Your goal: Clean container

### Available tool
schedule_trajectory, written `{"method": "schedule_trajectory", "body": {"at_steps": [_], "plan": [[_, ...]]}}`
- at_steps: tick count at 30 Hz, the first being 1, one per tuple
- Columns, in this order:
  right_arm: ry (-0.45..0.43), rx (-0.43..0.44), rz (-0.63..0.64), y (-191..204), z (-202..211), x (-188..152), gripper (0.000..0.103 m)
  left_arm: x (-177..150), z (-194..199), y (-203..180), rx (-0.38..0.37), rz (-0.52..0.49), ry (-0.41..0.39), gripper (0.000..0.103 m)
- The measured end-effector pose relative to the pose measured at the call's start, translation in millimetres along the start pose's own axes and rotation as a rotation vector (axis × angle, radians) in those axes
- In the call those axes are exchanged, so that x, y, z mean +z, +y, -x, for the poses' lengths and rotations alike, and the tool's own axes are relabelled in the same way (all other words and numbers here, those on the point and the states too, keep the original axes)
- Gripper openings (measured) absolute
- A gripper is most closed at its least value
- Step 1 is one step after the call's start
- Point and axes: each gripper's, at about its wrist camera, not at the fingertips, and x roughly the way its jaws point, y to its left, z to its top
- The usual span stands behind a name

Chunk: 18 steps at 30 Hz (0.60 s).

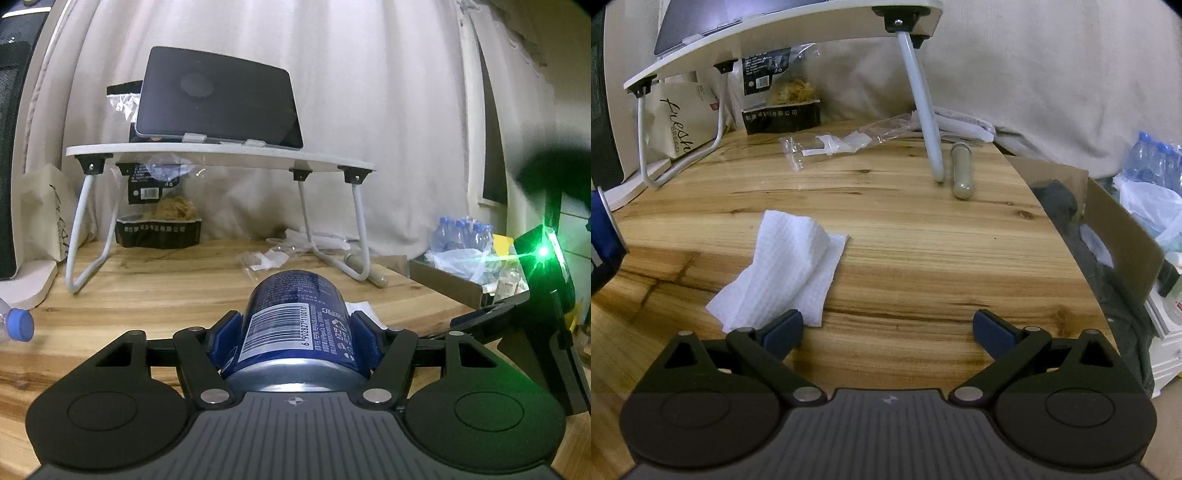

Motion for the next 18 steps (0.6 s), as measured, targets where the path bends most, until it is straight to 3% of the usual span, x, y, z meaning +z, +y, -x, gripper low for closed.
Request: {"method": "schedule_trajectory", "body": {"at_steps": [18], "plan": [[0.001, 0.000, -0.001, 1, -1, 2, 0.103, 0, -15, 3, 0.003, 0.010, 0.084, 0.067]]}}
